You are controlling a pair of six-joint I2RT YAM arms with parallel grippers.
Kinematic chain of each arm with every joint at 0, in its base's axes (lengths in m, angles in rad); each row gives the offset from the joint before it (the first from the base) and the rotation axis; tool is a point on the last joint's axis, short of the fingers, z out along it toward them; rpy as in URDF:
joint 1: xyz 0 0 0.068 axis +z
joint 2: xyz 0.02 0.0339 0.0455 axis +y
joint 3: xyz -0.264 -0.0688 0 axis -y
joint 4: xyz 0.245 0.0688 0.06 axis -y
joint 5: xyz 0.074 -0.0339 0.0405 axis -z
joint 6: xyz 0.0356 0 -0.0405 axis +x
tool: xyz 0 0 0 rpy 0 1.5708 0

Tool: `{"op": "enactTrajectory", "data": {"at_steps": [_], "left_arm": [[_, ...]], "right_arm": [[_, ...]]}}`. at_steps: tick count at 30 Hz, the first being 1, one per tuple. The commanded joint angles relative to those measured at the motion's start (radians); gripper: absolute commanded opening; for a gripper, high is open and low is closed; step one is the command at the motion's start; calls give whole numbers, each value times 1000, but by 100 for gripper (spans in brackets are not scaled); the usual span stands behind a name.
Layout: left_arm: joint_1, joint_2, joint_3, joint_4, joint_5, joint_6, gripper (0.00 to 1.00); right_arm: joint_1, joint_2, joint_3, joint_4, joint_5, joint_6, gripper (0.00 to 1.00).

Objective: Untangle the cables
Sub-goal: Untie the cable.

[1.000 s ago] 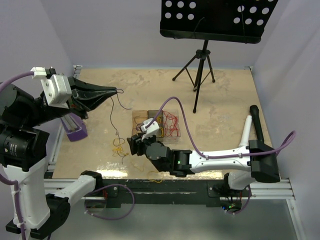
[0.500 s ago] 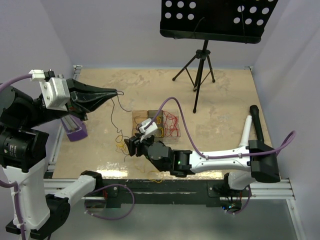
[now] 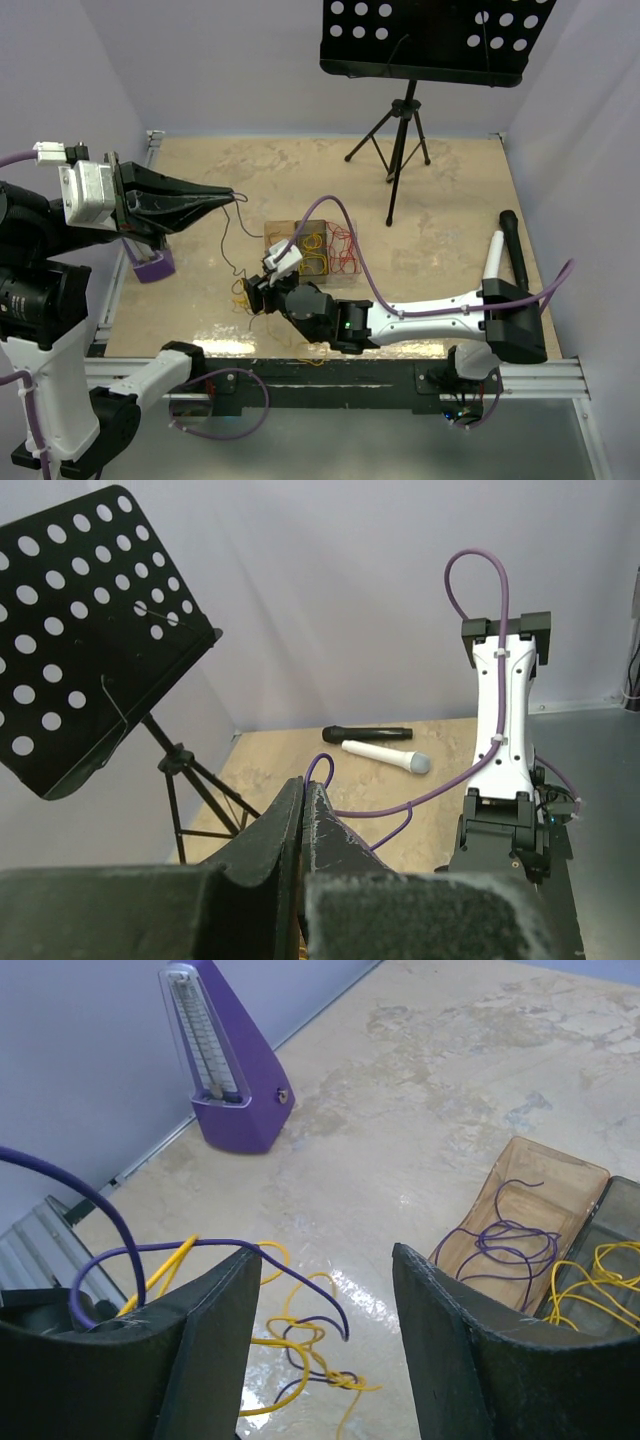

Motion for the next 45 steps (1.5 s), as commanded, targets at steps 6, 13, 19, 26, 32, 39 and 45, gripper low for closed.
{"op": "enactTrajectory", "data": {"at_steps": [6,13,19,26,32,39,45], "left_arm": [[5,-3,43,136,70,-163,0],[5,-11,46,151,82,-188,0],[5,-46,-2,-5,27,-12,0],[5,-201,-338,-177,-211,304,0],[5,-279,-645,-129,-282,368,71],[5,-302,-762,-172,-190,482,100],[5,-363,-862,-177,-271,643,100]], "right_arm": [[1,46,77,28,75,-46,56],[2,29,64,137,69,-43,39],[1,-37,37,116,156,-26,13],[2,-164,18,23,280,-38,0],[2,-220,66,-79,218,-61,0],[2,-235,184,-255,24,-72,0],[1,-273,254,-382,-52,-78,0]]}}
